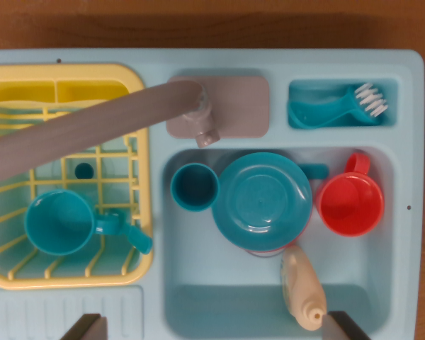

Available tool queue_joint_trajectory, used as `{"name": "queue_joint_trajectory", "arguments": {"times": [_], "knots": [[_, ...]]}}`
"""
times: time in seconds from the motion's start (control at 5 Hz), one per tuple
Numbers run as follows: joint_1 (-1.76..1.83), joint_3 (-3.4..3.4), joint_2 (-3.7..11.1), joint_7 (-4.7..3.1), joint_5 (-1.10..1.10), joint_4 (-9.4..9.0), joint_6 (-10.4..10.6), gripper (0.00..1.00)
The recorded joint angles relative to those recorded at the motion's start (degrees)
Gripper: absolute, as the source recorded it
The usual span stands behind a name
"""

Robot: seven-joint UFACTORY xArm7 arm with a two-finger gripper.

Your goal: Pick detergent from the sink

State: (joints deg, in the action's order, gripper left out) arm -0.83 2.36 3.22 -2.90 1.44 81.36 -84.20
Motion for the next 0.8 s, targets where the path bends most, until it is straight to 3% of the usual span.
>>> {"name": "queue_joint_trajectory", "arguments": {"times": [0.2,0.4,0.6,0.8], "knots": [[-0.30,0.46,0.15,-1.30,-0.12,-2.21,2.1,0.00],[-0.30,0.46,0.15,-1.30,-0.12,-2.21,2.1,0.00],[-0.64,0.97,0.31,-2.73,-0.26,-4.64,4.4,0.00],[-0.64,0.97,0.31,-2.73,-0.26,-4.64,4.4,0.00]]}}
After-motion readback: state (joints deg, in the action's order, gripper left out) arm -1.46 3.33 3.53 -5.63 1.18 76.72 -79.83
